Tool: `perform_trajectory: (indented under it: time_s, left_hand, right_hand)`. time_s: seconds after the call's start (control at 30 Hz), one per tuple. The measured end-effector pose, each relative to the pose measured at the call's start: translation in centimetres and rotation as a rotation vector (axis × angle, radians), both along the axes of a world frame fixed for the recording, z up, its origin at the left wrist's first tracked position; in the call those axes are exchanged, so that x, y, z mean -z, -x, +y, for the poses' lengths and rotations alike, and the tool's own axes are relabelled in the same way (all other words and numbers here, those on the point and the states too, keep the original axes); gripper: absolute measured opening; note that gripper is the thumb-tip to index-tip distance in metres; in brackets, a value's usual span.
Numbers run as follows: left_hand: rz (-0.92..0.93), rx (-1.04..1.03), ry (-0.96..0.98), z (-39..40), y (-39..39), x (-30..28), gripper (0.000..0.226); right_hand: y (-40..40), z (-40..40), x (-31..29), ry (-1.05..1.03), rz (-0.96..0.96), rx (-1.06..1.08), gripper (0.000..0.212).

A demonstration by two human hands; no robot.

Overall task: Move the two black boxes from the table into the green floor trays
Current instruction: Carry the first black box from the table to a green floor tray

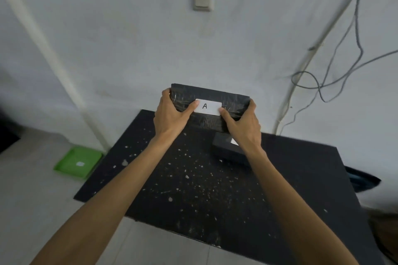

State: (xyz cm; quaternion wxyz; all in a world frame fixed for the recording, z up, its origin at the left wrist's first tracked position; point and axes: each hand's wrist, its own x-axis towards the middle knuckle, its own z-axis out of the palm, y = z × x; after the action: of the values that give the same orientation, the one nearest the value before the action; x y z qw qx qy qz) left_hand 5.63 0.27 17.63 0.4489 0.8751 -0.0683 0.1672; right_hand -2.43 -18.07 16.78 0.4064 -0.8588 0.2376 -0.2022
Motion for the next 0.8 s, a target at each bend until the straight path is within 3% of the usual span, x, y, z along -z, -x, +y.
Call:
perform_trajectory:
  time_s: [0.27,0.5,0.67,0.8]
  left_hand:
    - [-0.049,-0.156,-0.013,11.5,-1.2,-4.5,0.086]
    - [0.027,-0.267,-0.021,24.2,-2.3,-4.4,0.087]
    - [0.141,-0.250,0.011,36.1,-5.0,-1.9,0.084]
    - [0.133,-0.122,0.057,43.1,-7.1,-0.6,0.063]
  right_hand:
    - [-4.4,9.2,-3.8,0.028,-0.092,-0.175,0.097]
    - [-8.4,21.9,-2.5,-0.083,-0.122,-0.324,0.099]
    - [-11.6,33.4,0.5,-0.074,-0.006,-0.414,0.114]
    - [-13.8,39.2,2.2,-0.102,0.016,-0.404,0.115]
